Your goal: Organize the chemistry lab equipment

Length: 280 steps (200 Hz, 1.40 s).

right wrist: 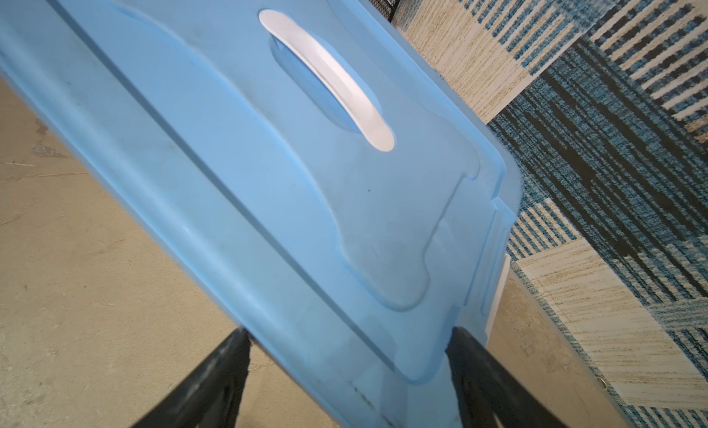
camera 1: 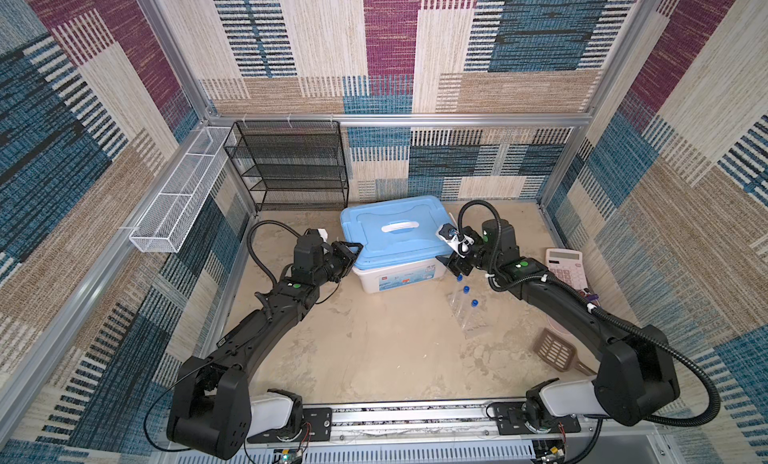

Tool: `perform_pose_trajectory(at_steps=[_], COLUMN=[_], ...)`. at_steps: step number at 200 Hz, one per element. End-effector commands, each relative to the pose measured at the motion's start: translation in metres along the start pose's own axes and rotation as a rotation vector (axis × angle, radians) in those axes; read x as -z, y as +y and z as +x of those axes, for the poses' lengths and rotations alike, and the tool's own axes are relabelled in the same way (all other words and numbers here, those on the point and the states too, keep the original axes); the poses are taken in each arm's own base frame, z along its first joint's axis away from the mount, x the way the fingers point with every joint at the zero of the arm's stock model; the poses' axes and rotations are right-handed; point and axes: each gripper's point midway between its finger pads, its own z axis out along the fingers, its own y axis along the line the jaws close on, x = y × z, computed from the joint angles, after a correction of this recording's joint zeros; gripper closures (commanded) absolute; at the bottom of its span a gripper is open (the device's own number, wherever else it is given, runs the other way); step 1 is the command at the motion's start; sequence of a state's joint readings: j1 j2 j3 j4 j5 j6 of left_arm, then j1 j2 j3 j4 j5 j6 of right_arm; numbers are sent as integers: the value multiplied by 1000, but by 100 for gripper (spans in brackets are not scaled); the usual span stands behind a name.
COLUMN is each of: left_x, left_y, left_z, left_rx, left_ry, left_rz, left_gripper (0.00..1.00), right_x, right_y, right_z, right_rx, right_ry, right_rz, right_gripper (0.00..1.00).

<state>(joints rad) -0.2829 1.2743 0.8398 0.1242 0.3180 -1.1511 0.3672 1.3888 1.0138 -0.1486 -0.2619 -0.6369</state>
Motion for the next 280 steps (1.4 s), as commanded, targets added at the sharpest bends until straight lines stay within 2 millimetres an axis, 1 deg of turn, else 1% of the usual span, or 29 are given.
perform_pose_trajectory(at_steps=[1,30,67,91,124,150,176,193,201,218,234,261,280], left_x=[7,14,21,30,35,33,29,28,27,25,23,16,12], left_y=[2,10,19,25,29,31,24,21,21,20,20,19,18], left_z=[-4,-4,-3,-6,-8,-9,-12,-15,-15,-17,-18,-16,-15], left_rx=[-39,-49,-48,-63,-77,-98,-160,-182,-189,-201,-198,-205,-208], left_ry=[-30,-36,-50,-78,-94,-83,-70,-65,-60,-53,-39,-6,8], left_rz=[-29,-77,-118,-168,-195,-217,-212,-212,-212,-211,-207,-200,-192], left_gripper=[62,57,57,51,47,38,26,23,22,22,22,25,27], right_x=[2,1,4,9,11,11,13,14,14,14,10,-1,-9], right_y=[-2,-2,-2,-1,-2,-10,-26,-38,-43,-53,-61,-66,-69], right_z=[-3,-5,-5,-11,-17,-20,-25,-28,-27,-25,-22,-20,-14], right_rx=[2,-1,1,-4,-13,-49,-121,-177,-204,-278,-350,-435,-500], right_ry=[-11,-14,-15,-36,-57,-68,-93,-102,-107,-122,-130,-127,-110], right_rz=[8,4,9,3,0,21,59,85,87,88,67,19,-10], right_gripper=[17,17,17,16,16,14,11,9,9,4,4,4,4])
